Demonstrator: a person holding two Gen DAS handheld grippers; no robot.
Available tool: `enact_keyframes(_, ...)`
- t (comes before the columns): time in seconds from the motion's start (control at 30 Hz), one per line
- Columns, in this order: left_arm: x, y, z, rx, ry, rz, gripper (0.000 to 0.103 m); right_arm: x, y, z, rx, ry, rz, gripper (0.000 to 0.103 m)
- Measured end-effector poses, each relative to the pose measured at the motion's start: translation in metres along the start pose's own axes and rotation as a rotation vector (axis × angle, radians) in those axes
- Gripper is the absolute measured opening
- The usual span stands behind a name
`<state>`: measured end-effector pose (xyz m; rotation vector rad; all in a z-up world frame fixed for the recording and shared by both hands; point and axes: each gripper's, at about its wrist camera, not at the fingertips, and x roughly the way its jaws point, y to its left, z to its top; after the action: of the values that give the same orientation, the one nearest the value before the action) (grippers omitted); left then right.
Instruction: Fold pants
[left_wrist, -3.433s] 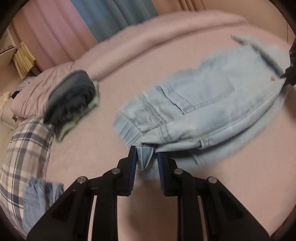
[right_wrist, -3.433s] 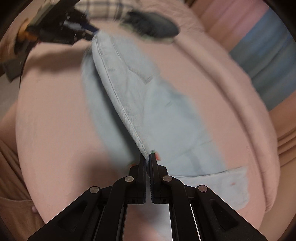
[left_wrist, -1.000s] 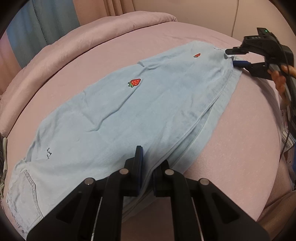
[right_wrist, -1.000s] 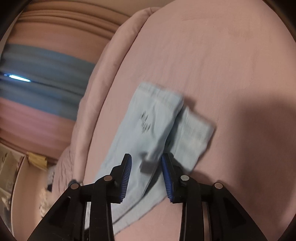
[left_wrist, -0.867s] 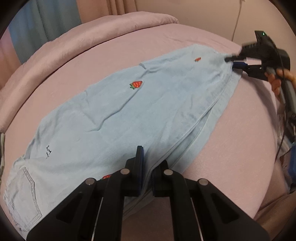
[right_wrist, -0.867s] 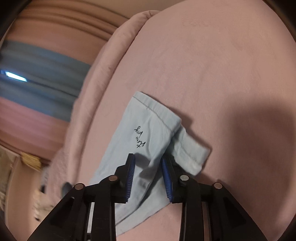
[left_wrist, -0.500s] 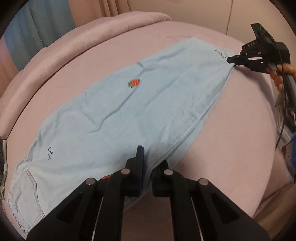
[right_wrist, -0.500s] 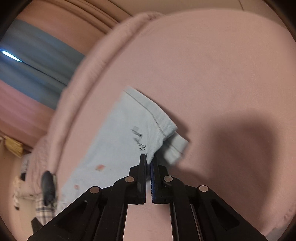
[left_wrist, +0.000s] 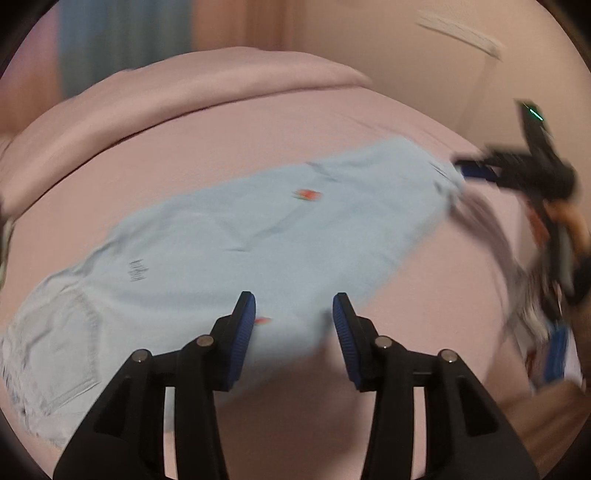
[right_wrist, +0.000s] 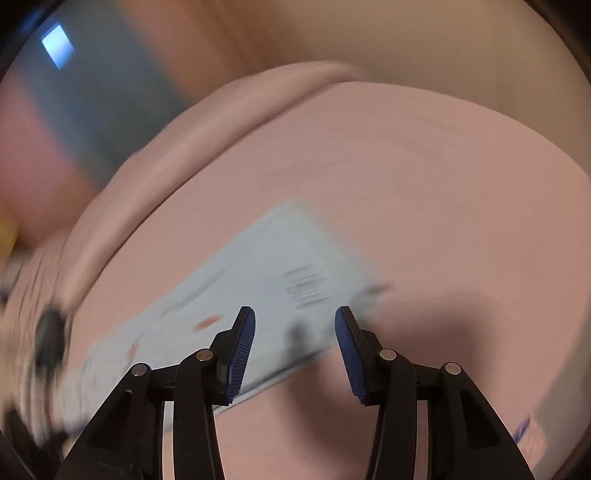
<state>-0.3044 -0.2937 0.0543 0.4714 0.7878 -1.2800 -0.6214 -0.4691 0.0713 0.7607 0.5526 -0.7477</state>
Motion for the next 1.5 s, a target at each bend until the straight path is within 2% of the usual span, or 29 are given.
enact_keyframes(0.07,0.001,0.018,-0.001,-0.107,-0.014,0.012,0.041,0.012,0.048,-0.01,-0.135,0.05,0.094,0.046)
enact_keyframes(0.13,0.003,0.032,-0.004,-0.178,-0.022,0.072,0.04,0.025,0.098,-0.027,-0.28,0.09,0.152,0.04)
enact_keyframes(0.27,0.005,0.042,-0.022,-0.192,0.002,0.17,0.04,0.048,0.172,-0.068,-0.528,0.134,0.198,0.035)
enact_keyframes(0.33,0.009,0.052,-0.035,-0.191,0.031,0.212,0.041,0.058,0.19,-0.09,-0.629,0.159,0.192,0.035)
enact_keyframes(0.4,0.011,0.063,-0.053,-0.219,0.062,0.206,0.042,0.07,0.2,-0.115,-0.725,0.212,0.162,0.034)
enact_keyframes(0.5,-0.003,0.068,-0.069,-0.217,0.011,0.165,0.042,0.069,0.199,-0.133,-0.806,0.178,0.138,0.034)
enact_keyframes(0.67,-0.021,0.08,-0.07,-0.234,0.0,0.124,0.042,0.063,0.191,-0.113,-0.726,0.294,0.196,0.035)
enact_keyframes(0.77,-0.035,0.091,-0.06,-0.253,-0.057,0.146,0.046,0.059,0.194,-0.094,-0.66,0.289,0.274,0.035)
enact_keyframes(0.93,-0.045,0.137,-0.037,-0.316,-0.115,0.226,0.047,0.092,0.229,-0.063,-0.535,0.314,0.416,0.035)
enact_keyframes(1.0,-0.043,0.159,-0.033,-0.365,-0.109,0.246,0.047,0.109,0.252,-0.051,-0.533,0.318,0.427,0.035)
enact_keyframes(1.13,-0.034,0.19,-0.04,-0.426,-0.07,0.278,0.047,0.153,0.304,-0.032,-0.516,0.382,0.458,0.035)
enact_keyframes(1.23,-0.025,0.205,-0.061,-0.451,0.013,0.282,0.046,0.182,0.333,-0.024,-0.552,0.421,0.419,0.035)
enact_keyframes(1.3,-0.029,0.207,-0.072,-0.438,-0.017,0.267,0.043,0.201,0.346,-0.024,-0.57,0.452,0.383,0.035)
enact_keyframes(1.37,-0.033,0.206,-0.077,-0.418,-0.018,0.28,0.035,0.22,0.352,-0.025,-0.561,0.527,0.373,0.035)
enact_keyframes(1.47,-0.037,0.21,-0.083,-0.429,-0.034,0.268,0.028,0.241,0.364,-0.033,-0.565,0.676,0.392,0.035)
enact_keyframes(1.5,-0.035,0.21,-0.082,-0.433,-0.038,0.266,0.027,0.244,0.371,-0.036,-0.6,0.688,0.379,0.022)
